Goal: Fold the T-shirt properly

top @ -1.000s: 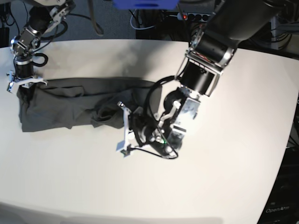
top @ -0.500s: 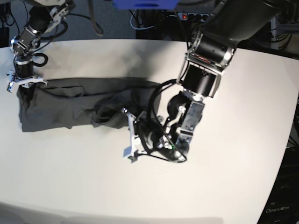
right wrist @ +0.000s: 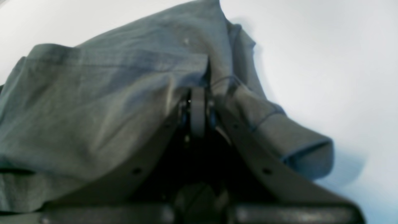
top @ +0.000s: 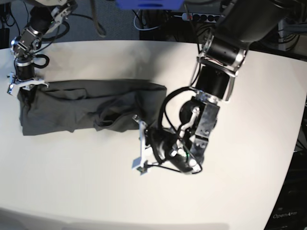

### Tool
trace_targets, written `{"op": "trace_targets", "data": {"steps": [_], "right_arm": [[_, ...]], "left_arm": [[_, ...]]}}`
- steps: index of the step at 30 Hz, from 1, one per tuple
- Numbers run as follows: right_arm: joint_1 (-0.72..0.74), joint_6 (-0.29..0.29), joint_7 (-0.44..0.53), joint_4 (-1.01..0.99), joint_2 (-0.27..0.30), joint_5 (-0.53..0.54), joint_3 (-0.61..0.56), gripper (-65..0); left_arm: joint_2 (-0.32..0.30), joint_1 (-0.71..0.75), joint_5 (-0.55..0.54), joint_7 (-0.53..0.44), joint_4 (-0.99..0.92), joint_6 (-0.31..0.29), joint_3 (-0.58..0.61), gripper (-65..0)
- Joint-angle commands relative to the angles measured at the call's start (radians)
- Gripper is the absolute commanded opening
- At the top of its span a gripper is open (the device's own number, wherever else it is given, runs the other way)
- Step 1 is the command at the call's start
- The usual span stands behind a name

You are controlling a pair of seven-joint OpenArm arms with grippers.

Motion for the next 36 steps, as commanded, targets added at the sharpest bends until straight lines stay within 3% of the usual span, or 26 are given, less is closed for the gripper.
{"op": "trace_targets", "data": {"steps": [1,17,23,36], "right_arm": [[-0.029,0.003,-0.192,-0.022,-0.028,-0.134,-0.008,-64.9],[-0.029,0.003,-0.192,-0.022,-0.029,-0.134,-0.008,-64.9],[-0.029,0.003,-0.192,-0.022,-0.029,-0.134,-0.008,-64.9],[-0.029,0.003,-0.192,-0.022,-0.029,-0.134,-0.008,-64.9]], "left_arm": [[0.009,-0.028,-0.009,-0.007,0.016,-0.001,0.000,-63.0],[0.000,0.001,-0.005,-0.007,0.010,-0.001,0.052,-63.0],[-0.003,0.018,0.081,-0.007,0.017,-0.001,0.048,-63.0],[0.006,0.025,0.086,-0.007,0.010,-0.001,0.049,-63.0]]}}
